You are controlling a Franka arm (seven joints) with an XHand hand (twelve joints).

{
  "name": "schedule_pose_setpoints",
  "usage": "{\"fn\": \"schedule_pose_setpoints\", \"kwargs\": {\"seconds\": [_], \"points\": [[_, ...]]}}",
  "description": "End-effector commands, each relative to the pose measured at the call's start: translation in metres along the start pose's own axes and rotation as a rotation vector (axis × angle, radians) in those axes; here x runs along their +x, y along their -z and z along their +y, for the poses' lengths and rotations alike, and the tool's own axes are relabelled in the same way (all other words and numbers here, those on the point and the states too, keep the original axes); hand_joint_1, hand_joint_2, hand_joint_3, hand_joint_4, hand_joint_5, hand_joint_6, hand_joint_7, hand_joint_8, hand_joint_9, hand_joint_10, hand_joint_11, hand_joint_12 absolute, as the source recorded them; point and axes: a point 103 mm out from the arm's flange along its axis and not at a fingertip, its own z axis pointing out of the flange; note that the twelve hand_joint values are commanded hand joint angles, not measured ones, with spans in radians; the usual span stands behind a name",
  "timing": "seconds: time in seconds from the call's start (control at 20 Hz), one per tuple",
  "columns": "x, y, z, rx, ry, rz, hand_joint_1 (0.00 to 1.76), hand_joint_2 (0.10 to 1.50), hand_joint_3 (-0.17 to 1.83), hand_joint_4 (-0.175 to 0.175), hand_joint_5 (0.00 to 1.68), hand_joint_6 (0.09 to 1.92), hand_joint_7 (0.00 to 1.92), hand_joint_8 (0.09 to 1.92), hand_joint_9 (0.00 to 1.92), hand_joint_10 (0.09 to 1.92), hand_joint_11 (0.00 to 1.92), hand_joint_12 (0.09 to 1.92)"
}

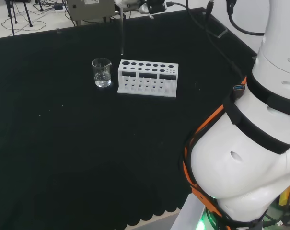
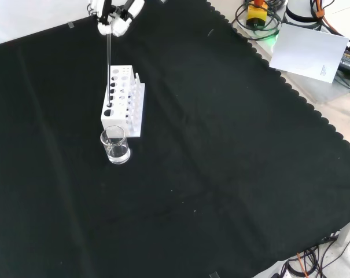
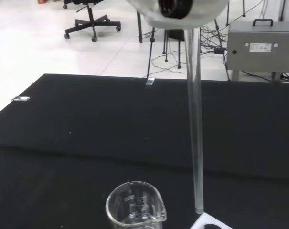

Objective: Put the glass rod back on the white test tube rack.

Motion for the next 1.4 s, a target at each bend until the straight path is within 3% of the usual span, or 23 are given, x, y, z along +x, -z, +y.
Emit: {"fn": "schedule_pose_setpoints", "kwargs": {"seconds": [0.05, 0.45, 1.0, 1.4], "points": [[-0.048, 0.027, -0.049, -0.037, -0.102, 0.007, 1.30, 1.00, 0.08, -0.175, 1.22, 0.29, 1.16, 1.05, 1.76, 0.69, 1.36, 0.86], [-0.067, 0.037, -0.089, -0.047, -0.191, 0.002, 1.30, 1.00, 0.08, -0.175, 1.22, 0.28, 1.15, 1.05, 1.76, 0.69, 1.36, 0.86], [-0.073, 0.031, -0.122, -0.031, -0.220, -0.007, 1.30, 1.01, 0.07, -0.175, 1.22, 0.28, 1.15, 1.05, 1.76, 0.70, 1.36, 0.86], [-0.068, 0.021, -0.121, -0.018, -0.212, 0.004, 1.30, 1.01, 0.07, -0.175, 1.22, 0.28, 1.15, 1.05, 1.76, 0.70, 1.36, 0.86]]}}
